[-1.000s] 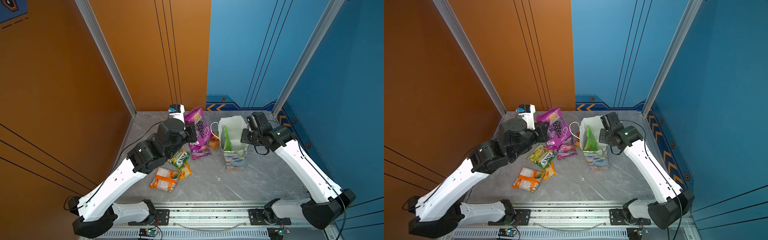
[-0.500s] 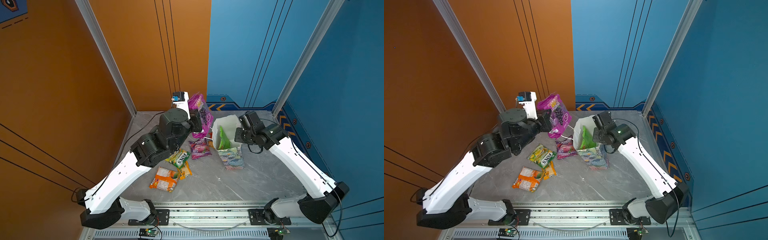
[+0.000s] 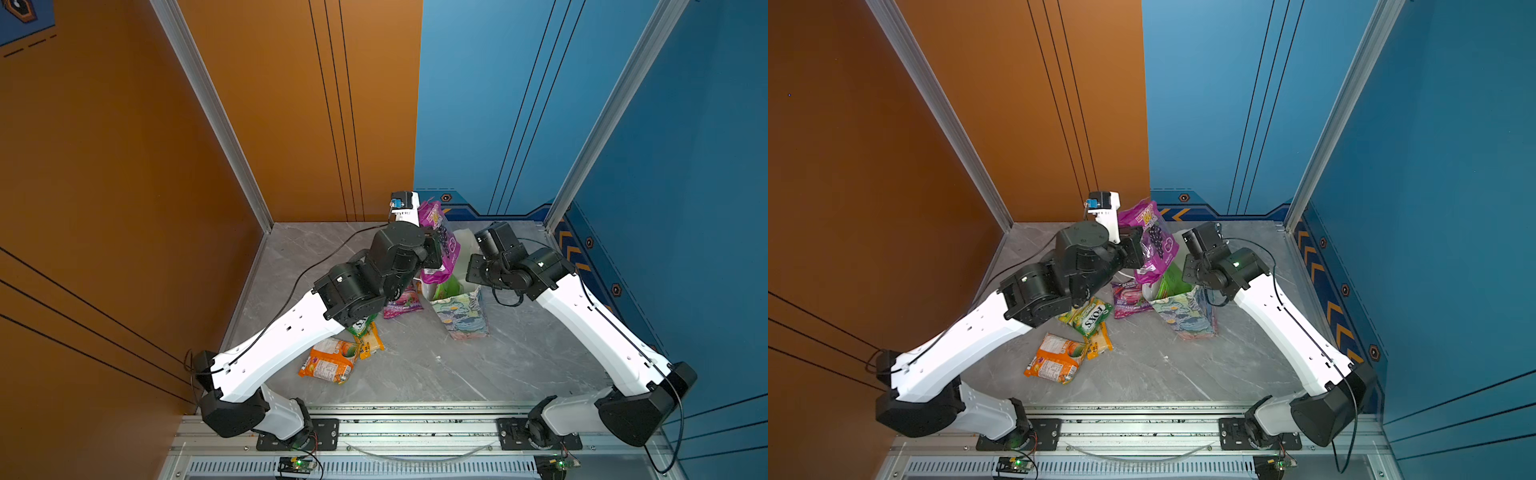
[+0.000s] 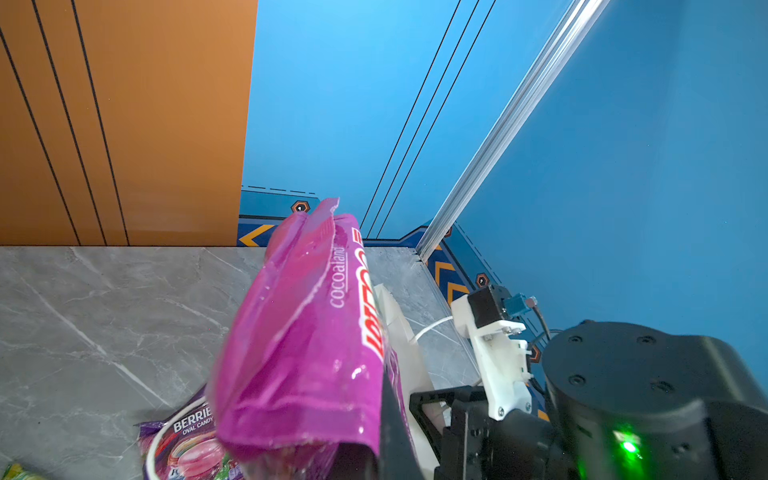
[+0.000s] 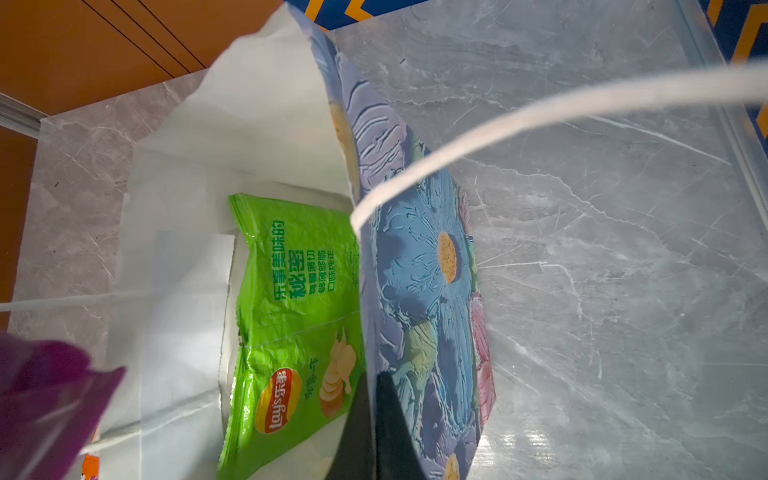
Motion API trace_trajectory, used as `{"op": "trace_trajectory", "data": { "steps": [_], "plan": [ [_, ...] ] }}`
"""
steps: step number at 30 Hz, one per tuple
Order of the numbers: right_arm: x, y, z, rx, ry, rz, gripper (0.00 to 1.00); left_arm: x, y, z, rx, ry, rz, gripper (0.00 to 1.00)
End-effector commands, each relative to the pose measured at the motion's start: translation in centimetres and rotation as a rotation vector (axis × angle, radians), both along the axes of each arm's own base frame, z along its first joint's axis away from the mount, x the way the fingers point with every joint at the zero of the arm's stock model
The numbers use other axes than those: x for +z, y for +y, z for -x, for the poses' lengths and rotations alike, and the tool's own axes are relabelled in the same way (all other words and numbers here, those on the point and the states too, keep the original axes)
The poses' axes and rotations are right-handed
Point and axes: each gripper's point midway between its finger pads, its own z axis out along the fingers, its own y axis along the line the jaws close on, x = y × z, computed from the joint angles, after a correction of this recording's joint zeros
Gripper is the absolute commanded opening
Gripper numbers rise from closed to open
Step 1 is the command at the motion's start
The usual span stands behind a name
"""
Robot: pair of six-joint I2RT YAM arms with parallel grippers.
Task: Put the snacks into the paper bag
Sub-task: 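Lower the purple grape bag into the paper bag held by the right gripper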
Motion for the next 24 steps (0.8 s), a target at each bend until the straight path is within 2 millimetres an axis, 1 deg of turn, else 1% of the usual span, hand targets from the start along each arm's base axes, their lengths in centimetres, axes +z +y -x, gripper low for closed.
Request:
{"op": "trace_trajectory", "data": {
  "steps": [1,6,11,13,21,24],
  "plan": [
    [1.3,0.4,-0.5,-0.019,-0.048,-0.038,0.0,3.5,-0.2,-0.5,0.026,-0.078,0.136,0.0],
    [1.5,0.9,-0.5,-0.002,-0.058,-0.061,0.0,2.1,-0.9,-1.6,0.049,-0.072,0.116,0.0],
    [1.7,1.3,-0.4,0.012,-0.061,-0.079,0.0,0.5,-0.8,-3.0,0.098,-0.077,0.138,0.0],
    [1.7,1.5,-0.4,0.017,-0.059,-0.089,0.0,0.5,-0.8,-3.5,0.111,-0.095,0.156,0.0],
    [0.7,2.5,-0.3,0.033,-0.039,-0.14,0.0,-0.8,-1.1,-4.7,0.153,-0.142,0.163,0.0],
    [0.5,2.8,-0.4,0.033,-0.035,-0.156,0.0,-1.7,-1.3,-5.1,0.166,-0.142,0.159,0.0]
  ]
}}
